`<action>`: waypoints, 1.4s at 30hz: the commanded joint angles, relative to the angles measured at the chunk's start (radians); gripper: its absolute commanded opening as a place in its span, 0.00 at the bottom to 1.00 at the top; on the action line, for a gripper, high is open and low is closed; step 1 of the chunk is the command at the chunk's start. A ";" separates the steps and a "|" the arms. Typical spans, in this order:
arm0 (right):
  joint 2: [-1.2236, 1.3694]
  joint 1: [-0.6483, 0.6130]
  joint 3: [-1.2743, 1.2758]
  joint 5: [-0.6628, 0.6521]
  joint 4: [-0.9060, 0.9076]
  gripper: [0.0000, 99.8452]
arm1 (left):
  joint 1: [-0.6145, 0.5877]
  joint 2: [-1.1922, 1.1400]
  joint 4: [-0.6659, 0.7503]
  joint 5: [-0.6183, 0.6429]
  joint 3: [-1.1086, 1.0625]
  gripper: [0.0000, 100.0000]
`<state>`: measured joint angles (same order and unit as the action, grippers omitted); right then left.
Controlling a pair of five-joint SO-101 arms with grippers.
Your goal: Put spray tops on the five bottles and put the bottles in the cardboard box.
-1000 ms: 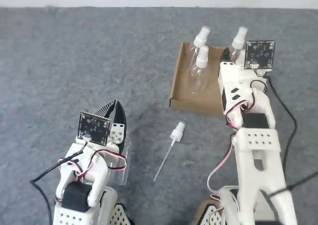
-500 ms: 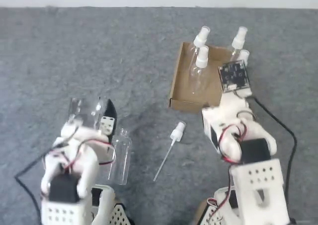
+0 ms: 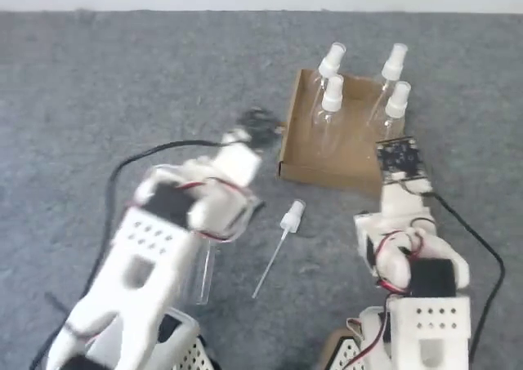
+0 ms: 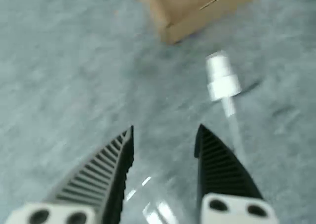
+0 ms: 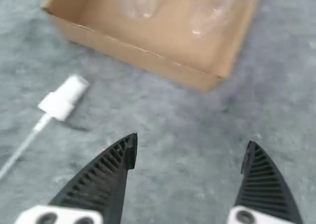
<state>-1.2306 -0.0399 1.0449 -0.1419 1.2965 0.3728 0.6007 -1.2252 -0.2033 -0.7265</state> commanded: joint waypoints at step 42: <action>0.012 0.042 -0.005 -0.023 0.030 0.28 | 0.146 -0.377 0.098 0.244 0.246 0.01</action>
<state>-1.2321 -0.0092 1.0449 -0.1557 1.3226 0.5232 0.0376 -1.0518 0.0345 -0.5240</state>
